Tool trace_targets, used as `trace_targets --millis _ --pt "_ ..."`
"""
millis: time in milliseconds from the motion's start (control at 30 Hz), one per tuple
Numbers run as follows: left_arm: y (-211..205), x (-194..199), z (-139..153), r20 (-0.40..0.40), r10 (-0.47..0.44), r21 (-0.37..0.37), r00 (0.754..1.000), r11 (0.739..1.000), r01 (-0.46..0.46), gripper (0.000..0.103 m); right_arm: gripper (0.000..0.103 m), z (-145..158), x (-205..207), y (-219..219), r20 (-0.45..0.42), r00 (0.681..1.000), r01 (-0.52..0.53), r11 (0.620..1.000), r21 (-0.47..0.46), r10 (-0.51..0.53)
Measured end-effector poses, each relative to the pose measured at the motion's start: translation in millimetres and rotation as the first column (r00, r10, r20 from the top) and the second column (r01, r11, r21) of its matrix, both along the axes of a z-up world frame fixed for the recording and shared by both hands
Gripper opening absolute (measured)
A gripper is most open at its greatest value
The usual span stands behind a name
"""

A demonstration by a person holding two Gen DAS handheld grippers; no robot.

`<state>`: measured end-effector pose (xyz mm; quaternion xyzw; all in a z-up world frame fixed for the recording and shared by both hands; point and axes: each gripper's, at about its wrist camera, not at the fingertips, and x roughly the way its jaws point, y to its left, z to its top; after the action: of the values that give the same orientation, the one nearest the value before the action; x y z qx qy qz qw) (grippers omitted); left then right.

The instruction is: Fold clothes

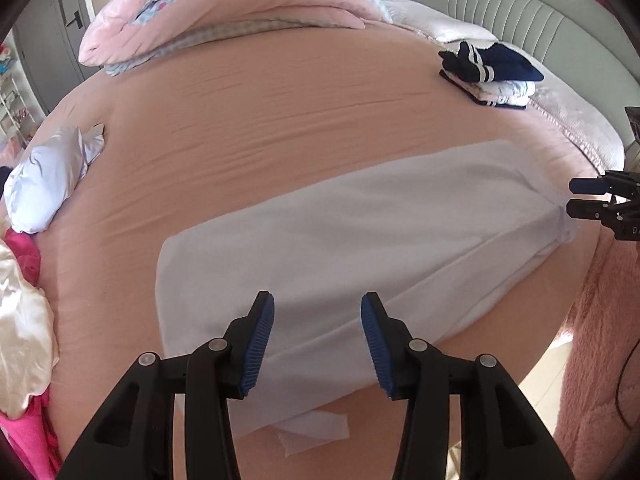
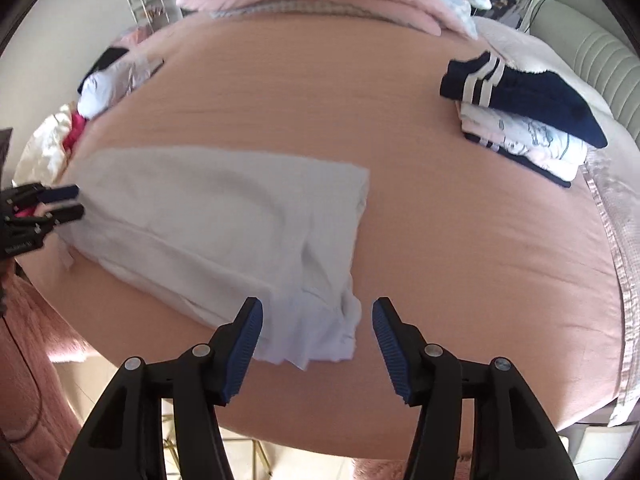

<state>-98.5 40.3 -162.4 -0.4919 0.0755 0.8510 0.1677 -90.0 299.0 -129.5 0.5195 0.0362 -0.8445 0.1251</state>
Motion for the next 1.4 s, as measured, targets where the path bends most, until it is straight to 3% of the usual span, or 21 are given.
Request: trace_targets --millis 67,167,300,433,533,667,767,867,967,1033,1133,1267,1333,1400 --pt "8.3 -23.1 -14.1 0.019 -0.007 0.035 1.000 0.999 0.006 0.042 0.057 13.7 -0.8 -11.4 -0.052 0.999 0.006 0.999 -0.049 -0.009" --pt "23.5 -37.2 -32.6 0.058 -0.033 0.034 0.998 0.999 0.031 0.042 0.057 2.6 -11.1 -32.3 -0.056 0.998 -0.022 0.998 -0.055 0.019" --pt "22.7 -39.2 -40.4 0.070 -0.071 0.018 0.995 0.997 0.070 0.042 0.057 -31.2 -14.6 -53.2 0.019 0.998 -0.056 0.998 0.010 0.055" --pt "2.5 -37.9 -37.7 0.092 -0.094 -0.022 0.991 0.995 0.097 0.042 0.058 -35.1 7.8 -59.1 -0.011 0.988 -0.153 0.980 0.130 0.156" --pt "-7.7 -36.7 -34.0 0.103 -0.118 -0.042 0.988 0.992 0.123 0.042 0.058 -23.4 12.6 -52.0 -0.016 0.983 -0.179 0.978 0.111 0.181" --pt "-16.8 -37.9 -14.6 0.043 -0.064 -0.004 0.997 0.998 0.065 0.042 0.058 0.9 13.7 -39.4 -0.041 0.982 -0.181 0.983 0.032 0.183" --pt "-19.3 -48.1 -14.0 0.017 0.039 0.070 0.999 0.997 -0.040 0.042 0.058 26.3 -4.6 -32.2 -0.126 0.990 -0.073 0.993 -0.089 0.061" --pt "-12.9 -57.5 -22.8 0.052 0.131 0.162 0.990 0.977 -0.138 0.042 0.058 16.7 -26.5 -46.2 -0.112 0.994 0.002 0.994 -0.105 -0.014" --pt "5.8 -55.1 -29.3 0.024 0.176 0.189 0.984 0.966 -0.178 0.042 0.058 -3.0 -43.1 -68.0 -0.062 0.996 0.061 0.993 -0.102 -0.068" --pt "13.1 -51.7 -33.6 -0.006 0.192 0.177 0.981 0.966 -0.188 0.043 0.058 -12.0 -44.0 -83.1 -0.078 0.991 0.104 0.992 -0.070 -0.109" --pt "9.9 -52.1 -47.2 0.014 0.178 0.069 0.984 0.981 -0.179 0.043 0.058 -34.3 -52.1 -93.2 -0.036 0.991 0.126 0.992 0.009 -0.126" --pt "2.6 -41.2 -41.8 0.015 0.057 0.008 0.998 0.998 -0.057 0.044 0.058 -37.2 -44.3 -84.9 -0.016 1.000 0.010 1.000 0.028 -0.009" --pt "-2.6 -38.9 -35.9 0.027 0.030 -0.010 0.999 1.000 -0.030 0.044 0.058 -31.0 -35.5 -76.1 -0.016 0.999 -0.049 0.998 0.033 0.049" --pt "-10.4 -33.6 -28.8 0.014 0.051 0.023 0.999 0.998 -0.052 0.044 0.058 -23.2 -28.6 -66.9 -0.019 0.998 -0.054 0.999 -0.003 0.053"
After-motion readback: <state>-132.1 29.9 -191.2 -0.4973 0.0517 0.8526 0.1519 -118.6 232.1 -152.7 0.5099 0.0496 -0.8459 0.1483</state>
